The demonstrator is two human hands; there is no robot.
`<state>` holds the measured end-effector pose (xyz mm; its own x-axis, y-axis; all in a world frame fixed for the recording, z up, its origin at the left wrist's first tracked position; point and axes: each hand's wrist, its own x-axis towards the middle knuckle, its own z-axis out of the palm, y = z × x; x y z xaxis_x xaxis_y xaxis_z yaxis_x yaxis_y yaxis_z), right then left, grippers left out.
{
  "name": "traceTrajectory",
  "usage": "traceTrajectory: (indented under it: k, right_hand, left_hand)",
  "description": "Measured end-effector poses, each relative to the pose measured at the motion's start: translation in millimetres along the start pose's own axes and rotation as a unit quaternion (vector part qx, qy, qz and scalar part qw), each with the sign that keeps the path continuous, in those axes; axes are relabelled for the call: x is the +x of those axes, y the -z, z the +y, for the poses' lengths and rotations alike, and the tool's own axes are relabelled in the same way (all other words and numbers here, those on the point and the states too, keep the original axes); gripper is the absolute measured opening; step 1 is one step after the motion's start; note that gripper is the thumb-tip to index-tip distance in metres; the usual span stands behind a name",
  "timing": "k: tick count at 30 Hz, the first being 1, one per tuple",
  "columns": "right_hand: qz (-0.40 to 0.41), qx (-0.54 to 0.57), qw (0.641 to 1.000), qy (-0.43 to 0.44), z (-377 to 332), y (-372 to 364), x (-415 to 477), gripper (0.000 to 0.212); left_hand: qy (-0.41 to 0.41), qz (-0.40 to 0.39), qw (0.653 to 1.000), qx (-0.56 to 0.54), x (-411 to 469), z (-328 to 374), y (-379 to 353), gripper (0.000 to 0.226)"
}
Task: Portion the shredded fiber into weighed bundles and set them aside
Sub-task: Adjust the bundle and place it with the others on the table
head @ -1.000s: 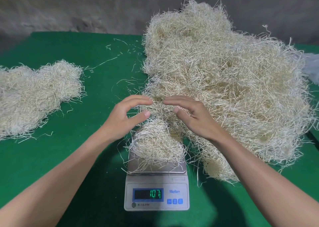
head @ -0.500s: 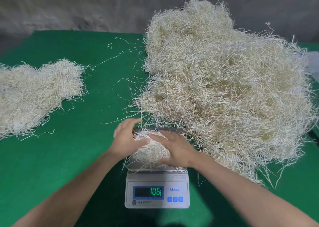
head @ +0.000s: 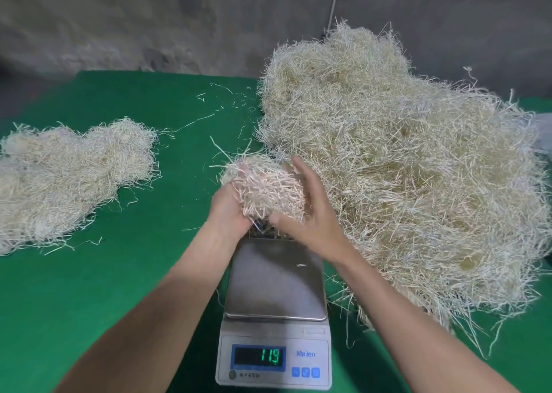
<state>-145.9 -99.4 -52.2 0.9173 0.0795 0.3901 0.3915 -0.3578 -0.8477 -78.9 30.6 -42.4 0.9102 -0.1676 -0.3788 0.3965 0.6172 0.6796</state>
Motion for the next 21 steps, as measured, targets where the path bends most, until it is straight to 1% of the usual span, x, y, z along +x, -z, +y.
traceTrajectory:
  k: [1,2,3,4,5,6,7,8,10,11,12,13,15,16,17,18,19,21]
  right_hand:
    - [0.043,0.072,0.996,-0.041,-3,-4,-3,0.082]
    - [0.08,0.123,0.987,-0.067,-5,-12,-2,0.082]
    - [0.111,0.123,0.983,-0.078,-9,-21,2,0.076]
    - [0.132,0.095,0.983,-0.085,-15,-25,8,0.067]
    - [0.143,0.061,0.985,-0.08,-18,-24,16,0.055]
    - [0.152,0.031,0.985,-0.08,-14,-19,23,0.043]
    - [0.165,-0.007,0.982,-0.091,-7,-14,27,0.034]
    - [0.174,-0.037,0.98,-0.091,0,-13,24,0.03]
    - [0.176,-0.107,0.977,-0.053,10,-28,3,0.03]
    - [0.164,-0.131,0.977,-0.031,7,-40,-7,0.028]
    - [0.148,-0.138,0.979,-0.018,5,-45,-10,0.025]
    - [0.138,-0.126,0.982,-0.031,5,-42,-3,0.024]
    - [0.161,-0.058,0.978,-0.118,9,-19,17,0.022]
    - [0.183,-0.031,0.972,-0.146,11,-11,23,0.025]
    - [0.209,-0.025,0.967,-0.144,11,-11,22,0.029]
    - [0.23,-0.048,0.964,-0.126,9,-19,16,0.031]
    - [0.237,-0.079,0.962,-0.107,-1,-32,9,0.033]
    - [0.227,-0.097,0.966,-0.081,-11,-39,11,0.037]
  left_hand:
    - [-0.027,0.013,0.999,0.016,0,-5,3,0.023]
    - [-0.035,-0.004,0.999,0.002,-2,-12,1,0.025]
    - [-0.007,-0.046,0.999,-0.02,-10,-21,-4,0.026]
    - [0.003,-0.086,0.996,-0.018,-15,-32,-7,0.028]
    - [-0.016,-0.091,0.996,0.01,-21,-42,-11,0.029]
    - [-0.03,-0.092,0.995,0.007,-25,-48,-16,0.032]
    - [-0.035,-0.067,0.997,-0.001,-27,-48,-18,0.033]
    - [-0.01,-0.061,0.998,-0.019,-25,-43,-21,0.033]
    - [0.021,-0.056,0.997,-0.055,-20,-31,-23,0.036]
    - [0.018,-0.035,0.998,-0.054,-16,-29,-21,0.035]
    - [0.007,-0.011,0.999,-0.049,-15,-32,-23,0.031]
    - [0.0,0.012,1.0,-0.017,-18,-37,-27,0.027]
    - [0.018,0.041,0.998,0.038,-25,-51,-33,0.025]
    - [0.023,0.064,0.995,0.07,-27,-54,-37,0.029]
    - [0.02,0.084,0.991,0.101,-30,-52,-40,0.037]
    - [0.003,0.084,0.991,0.099,-26,-47,-42,0.043]
    - [-0.028,0.081,0.992,0.098,-23,-39,-41,0.049]
    - [-0.08,0.117,0.98,0.136,-15,-34,-41,0.053]
